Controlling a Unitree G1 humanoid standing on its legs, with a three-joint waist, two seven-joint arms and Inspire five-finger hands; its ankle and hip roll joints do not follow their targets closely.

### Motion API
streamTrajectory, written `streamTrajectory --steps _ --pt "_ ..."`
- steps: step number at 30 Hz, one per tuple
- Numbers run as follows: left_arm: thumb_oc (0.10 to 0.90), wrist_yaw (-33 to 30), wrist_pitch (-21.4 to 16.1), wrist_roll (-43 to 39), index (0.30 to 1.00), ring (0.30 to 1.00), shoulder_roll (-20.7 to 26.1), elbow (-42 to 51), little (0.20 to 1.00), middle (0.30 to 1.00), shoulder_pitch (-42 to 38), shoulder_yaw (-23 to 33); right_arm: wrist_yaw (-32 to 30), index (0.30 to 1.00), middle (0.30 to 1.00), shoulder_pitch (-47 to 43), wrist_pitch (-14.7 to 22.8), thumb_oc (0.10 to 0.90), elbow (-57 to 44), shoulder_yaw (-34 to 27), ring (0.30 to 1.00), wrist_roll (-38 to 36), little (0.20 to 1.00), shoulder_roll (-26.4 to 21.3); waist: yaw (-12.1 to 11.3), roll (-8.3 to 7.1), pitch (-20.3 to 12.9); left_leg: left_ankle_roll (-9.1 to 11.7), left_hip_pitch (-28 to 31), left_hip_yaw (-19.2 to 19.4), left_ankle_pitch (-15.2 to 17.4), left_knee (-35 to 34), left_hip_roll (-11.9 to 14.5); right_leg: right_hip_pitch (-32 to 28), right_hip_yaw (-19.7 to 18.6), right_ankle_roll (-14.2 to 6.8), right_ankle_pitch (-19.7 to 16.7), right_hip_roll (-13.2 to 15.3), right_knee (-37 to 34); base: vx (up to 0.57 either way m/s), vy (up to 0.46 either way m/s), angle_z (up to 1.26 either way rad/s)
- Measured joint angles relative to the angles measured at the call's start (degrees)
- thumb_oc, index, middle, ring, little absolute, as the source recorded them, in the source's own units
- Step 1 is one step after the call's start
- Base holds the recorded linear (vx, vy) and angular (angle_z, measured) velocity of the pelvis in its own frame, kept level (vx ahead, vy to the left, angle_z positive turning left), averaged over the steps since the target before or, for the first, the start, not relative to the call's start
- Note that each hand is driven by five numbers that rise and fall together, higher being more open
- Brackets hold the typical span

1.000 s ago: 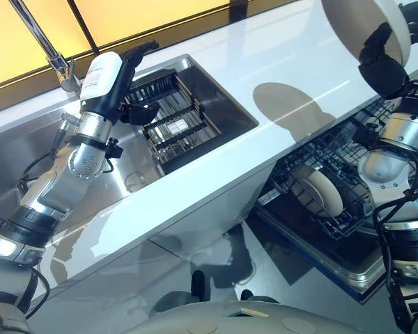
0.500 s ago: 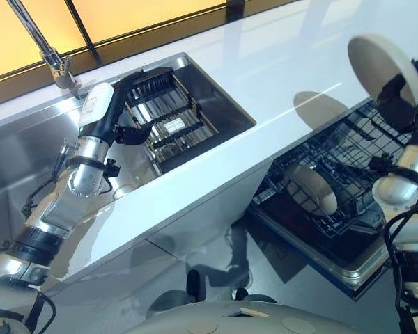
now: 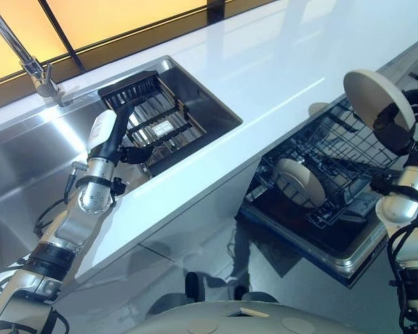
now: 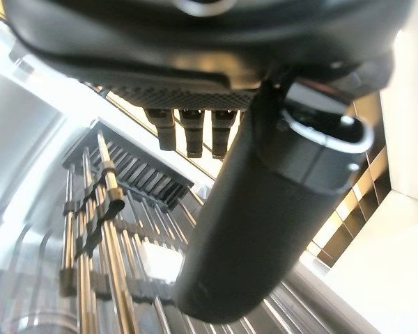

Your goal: Pick up plates and place into dishwasher.

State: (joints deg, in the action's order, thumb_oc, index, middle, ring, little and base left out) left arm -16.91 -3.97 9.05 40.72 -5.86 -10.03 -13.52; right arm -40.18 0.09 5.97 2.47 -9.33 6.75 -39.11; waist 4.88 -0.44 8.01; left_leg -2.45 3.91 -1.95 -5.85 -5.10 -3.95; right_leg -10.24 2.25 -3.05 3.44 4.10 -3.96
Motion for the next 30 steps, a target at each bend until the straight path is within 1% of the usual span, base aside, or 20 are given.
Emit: streamTrajectory --steps 7,9,13,19,22,26,30 --pt "0.800 0.0 0.0 0.0 0.900 0.900 -0.3 -2.2 0.900 0.900 0.3 0.6 1.0 0.300 0.300 2.1 -1.4 0.100 0.8 0.0 0.300 0.0 0.200 0.0 0.2 -0.02 0.0 0.0 0.2 0.2 0.1 0.0 0.1 -0.1 -0.2 0.0 0.0 0.0 0.0 0.00 -0.002 -0.01" --pt "0.800 0.0 0.0 0.0 0.900 0.900 -0.3 -2.5 0.900 0.900 0.3 0.7 2.1 0.300 0.300 2.2 -2.0 0.100 1.2 0.0 0.300 0.1 0.200 0.0 0.2 -0.04 0.0 0.0 0.2 0.2 0.1 0.0 0.1 -0.1 -0.2 0.0 0.0 0.0 0.1 0.00 0.000 0.00" --pt "0.800 0.0 0.0 0.0 0.900 0.900 -0.3 -2.4 0.900 0.900 0.4 0.9 6.3 0.300 0.300 2.4 -4.2 0.100 3.9 0.1 0.300 0.1 0.200 0.0 0.1 -0.19 0.1 0.0 0.2 0.2 0.1 0.0 0.1 -0.1 -0.2 0.0 0.0 0.0 0.1 0.00 0.000 0.00" --pt "0.800 0.0 -0.1 0.0 0.900 0.900 -0.3 -2.4 0.900 0.900 0.4 1.1 11.6 0.300 0.300 2.2 -10.8 0.100 10.3 1.3 0.300 0.2 0.200 0.0 -0.2 -0.46 0.2 0.0 0.2 0.1 0.1 0.0 0.1 -0.2 -0.1 0.0 0.0 0.0 0.1 0.00 0.000 0.00" --pt "0.800 0.1 -0.1 0.0 0.900 0.900 -0.3 -2.4 0.900 0.900 0.2 1.0 12.8 0.300 0.300 1.5 -14.0 0.100 13.9 3.1 0.300 0.1 0.200 -0.2 -0.6 -0.59 0.3 0.0 0.2 0.0 0.1 0.0 0.1 -0.2 0.0 0.0 0.0 0.0 0.1 0.02 -0.014 0.00" --pt "0.800 0.5 -0.1 0.0 0.900 0.900 -0.3 -2.4 0.900 0.900 -0.1 0.9 14.2 0.300 0.300 -0.5 -17.3 0.100 18.5 5.9 0.300 0.1 0.200 -0.3 -1.1 -0.72 0.4 0.0 0.2 -0.3 0.1 0.0 0.0 -0.3 0.2 0.0 0.0 0.0 0.0 0.05 -0.022 0.02" --pt "0.800 1.4 0.0 0.0 0.900 0.900 -0.3 -2.4 0.900 0.900 -0.6 0.7 15.5 0.300 0.300 -3.9 -19.0 0.100 23.1 8.2 0.300 0.1 0.200 -0.3 -1.7 -0.98 0.5 0.0 0.4 -1.0 0.1 0.0 0.0 -0.9 1.2 0.0 0.0 0.0 -0.1 0.06 -0.041 0.09"
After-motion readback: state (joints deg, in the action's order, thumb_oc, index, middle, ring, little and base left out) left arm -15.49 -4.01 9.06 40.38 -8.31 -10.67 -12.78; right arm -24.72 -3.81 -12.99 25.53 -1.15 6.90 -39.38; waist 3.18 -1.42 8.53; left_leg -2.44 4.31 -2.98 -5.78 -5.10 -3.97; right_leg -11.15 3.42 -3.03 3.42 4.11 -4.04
